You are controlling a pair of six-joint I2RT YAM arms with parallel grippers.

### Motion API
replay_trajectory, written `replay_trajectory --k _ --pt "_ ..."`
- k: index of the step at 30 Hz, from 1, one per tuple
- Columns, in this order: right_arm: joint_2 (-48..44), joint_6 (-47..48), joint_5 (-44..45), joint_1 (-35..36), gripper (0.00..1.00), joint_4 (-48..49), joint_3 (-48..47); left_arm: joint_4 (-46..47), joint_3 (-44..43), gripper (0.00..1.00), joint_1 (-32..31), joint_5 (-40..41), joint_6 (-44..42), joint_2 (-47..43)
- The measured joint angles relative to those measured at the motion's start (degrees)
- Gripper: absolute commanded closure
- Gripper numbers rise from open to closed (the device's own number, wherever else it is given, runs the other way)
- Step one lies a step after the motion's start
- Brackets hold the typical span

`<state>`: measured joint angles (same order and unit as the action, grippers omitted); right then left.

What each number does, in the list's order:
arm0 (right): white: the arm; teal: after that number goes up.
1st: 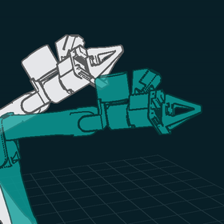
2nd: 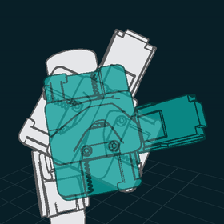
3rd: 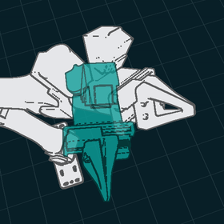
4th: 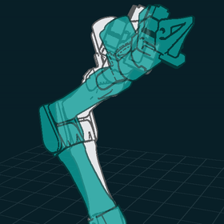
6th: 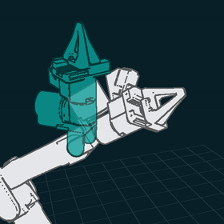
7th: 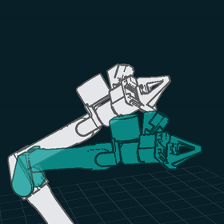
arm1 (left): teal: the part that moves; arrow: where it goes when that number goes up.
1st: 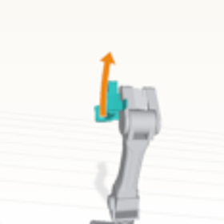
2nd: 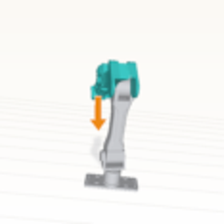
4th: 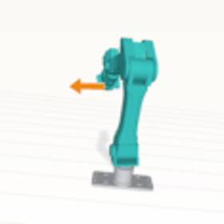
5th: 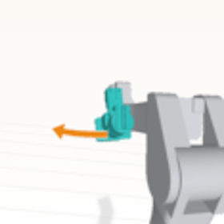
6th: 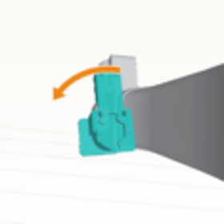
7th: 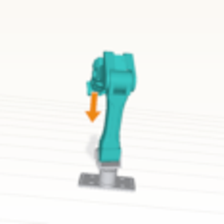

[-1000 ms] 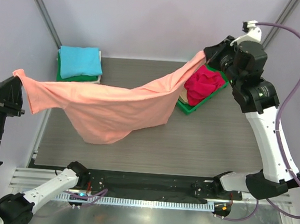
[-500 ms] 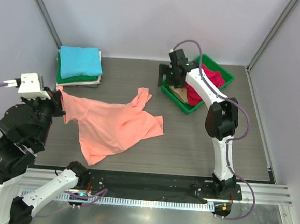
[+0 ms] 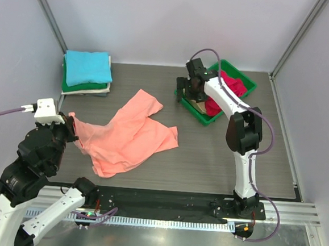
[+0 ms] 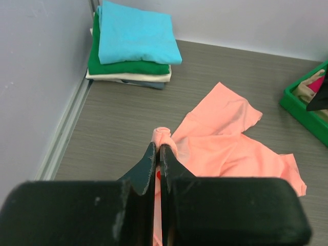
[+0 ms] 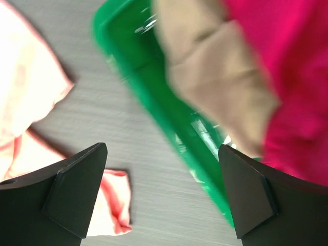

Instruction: Fold and stack the t-shirts

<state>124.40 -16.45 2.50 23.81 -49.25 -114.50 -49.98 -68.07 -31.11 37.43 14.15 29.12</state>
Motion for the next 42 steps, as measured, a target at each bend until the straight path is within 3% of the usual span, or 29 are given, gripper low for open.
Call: replay_trajectory --k 3,4,7,10,15,19,22,24,28,32,36,42 --pt "0.0 0.9 -0.2 2.6 0.14 0.9 2.1 0.1 1.7 1.00 0.0 0.0 0.3 -0.2" --pt "0.0 1.3 -0.3 3.5 0.25 1.2 3.4 0.3 2.3 1.00 0.0 0.0 0.3 -0.5" --pt "-0.1 2.4 0.3 4.8 0.44 1.7 6.2 0.4 3.7 1.00 0.0 0.0 0.4 -1.4" --pt "-0.2 2.9 3.0 4.5 0.54 3.1 11.8 0.4 4.3 1.00 0.0 -0.1 0.4 -2.1" --pt "-5.4 2.0 4.9 1.8 0.54 4.8 24.6 0.6 5.2 1.00 0.0 -1.0 0.5 -2.7" --pt "-12.6 -0.4 6.0 -5.7 0.53 5.7 34.7 1.0 6.3 1.00 0.0 -2.4 0.6 -2.8" --pt "-15.6 -2.5 9.5 -13.6 0.48 5.8 39.0 1.1 6.8 1.00 0.0 -3.6 0.5 -2.8" --pt "-17.2 -4.1 12.5 -20.2 0.35 6.4 40.2 1.2 7.0 1.00 0.0 -4.4 0.5 -2.8" --pt "-20.8 -6.2 15.6 -24.6 0.30 7.1 40.3 1.3 7.0 1.00 0.0 -5.4 0.5 -2.8" --pt "-27.2 -7.7 16.0 -20.5 0.25 7.1 39.3 1.4 7.2 1.00 0.0 -6.5 0.7 -3.4" --pt "-31.0 -9.0 16.2 -9.8 0.25 6.3 32.5 1.9 7.8 1.00 0.0 -7.5 0.9 -4.1" --pt "-23.4 -9.7 10.5 -1.4 0.25 8.5 19.8 4.1 11.0 1.00 0.0 -7.8 0.9 -5.1"
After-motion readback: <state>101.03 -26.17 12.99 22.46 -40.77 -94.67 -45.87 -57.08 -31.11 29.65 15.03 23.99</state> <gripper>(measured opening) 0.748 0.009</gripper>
